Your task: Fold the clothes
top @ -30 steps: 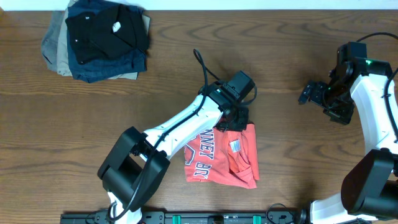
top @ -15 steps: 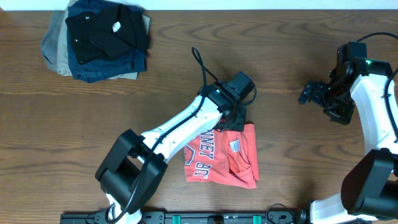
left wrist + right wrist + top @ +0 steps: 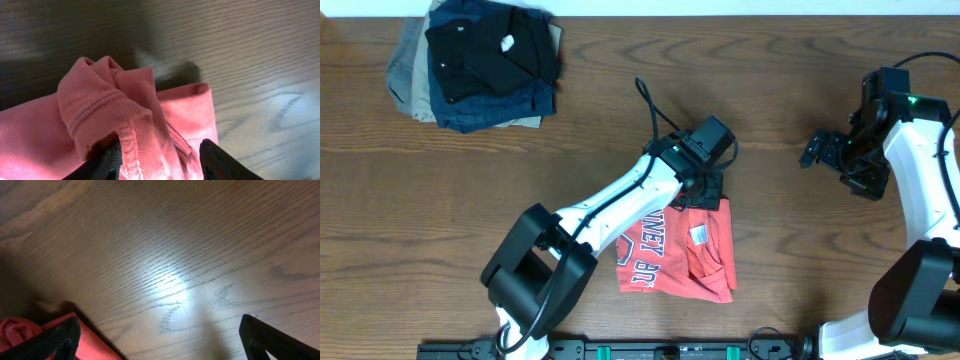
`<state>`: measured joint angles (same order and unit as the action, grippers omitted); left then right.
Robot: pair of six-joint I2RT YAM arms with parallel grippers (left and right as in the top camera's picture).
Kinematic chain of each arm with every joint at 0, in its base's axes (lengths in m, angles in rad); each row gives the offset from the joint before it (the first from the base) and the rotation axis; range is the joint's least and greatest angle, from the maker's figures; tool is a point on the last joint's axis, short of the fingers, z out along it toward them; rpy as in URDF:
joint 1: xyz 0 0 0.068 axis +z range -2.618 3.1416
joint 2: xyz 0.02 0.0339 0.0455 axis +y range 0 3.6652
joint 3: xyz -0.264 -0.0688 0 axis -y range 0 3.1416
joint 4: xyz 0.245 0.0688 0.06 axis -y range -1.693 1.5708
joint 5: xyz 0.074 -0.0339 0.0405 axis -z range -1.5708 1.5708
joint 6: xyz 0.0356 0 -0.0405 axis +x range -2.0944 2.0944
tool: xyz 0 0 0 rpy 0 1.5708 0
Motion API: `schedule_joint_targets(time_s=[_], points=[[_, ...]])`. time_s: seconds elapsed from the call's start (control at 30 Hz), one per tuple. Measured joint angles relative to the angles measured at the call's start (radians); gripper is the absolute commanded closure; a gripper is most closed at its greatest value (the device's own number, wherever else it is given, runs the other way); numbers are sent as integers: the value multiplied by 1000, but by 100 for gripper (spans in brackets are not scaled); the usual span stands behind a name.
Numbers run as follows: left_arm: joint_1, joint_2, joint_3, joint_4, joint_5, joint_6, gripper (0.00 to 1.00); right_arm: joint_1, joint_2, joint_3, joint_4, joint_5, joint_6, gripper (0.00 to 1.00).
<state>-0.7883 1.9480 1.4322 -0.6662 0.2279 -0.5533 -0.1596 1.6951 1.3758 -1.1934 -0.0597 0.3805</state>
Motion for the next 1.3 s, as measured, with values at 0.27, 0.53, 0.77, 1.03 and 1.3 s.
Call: schedule_joint_targets(time_s=[0.27, 0.53, 0.77, 1.03, 1.3], points=[[0, 108, 0, 7, -6, -8, 72, 0, 0, 0, 0, 0, 0, 1], [1, 99, 0, 6, -16, 0, 92, 0, 0, 0, 0, 0, 0, 1], [1, 14, 0, -9, -23, 5, 90, 0, 0, 0, 0, 0, 0, 1], [-2, -37, 1, -30, -22, 5, 88, 0, 0, 0, 0, 0, 0, 1], [-13, -37, 1, -32, 3, 8, 83, 0, 0, 0, 0, 0, 0, 1]])
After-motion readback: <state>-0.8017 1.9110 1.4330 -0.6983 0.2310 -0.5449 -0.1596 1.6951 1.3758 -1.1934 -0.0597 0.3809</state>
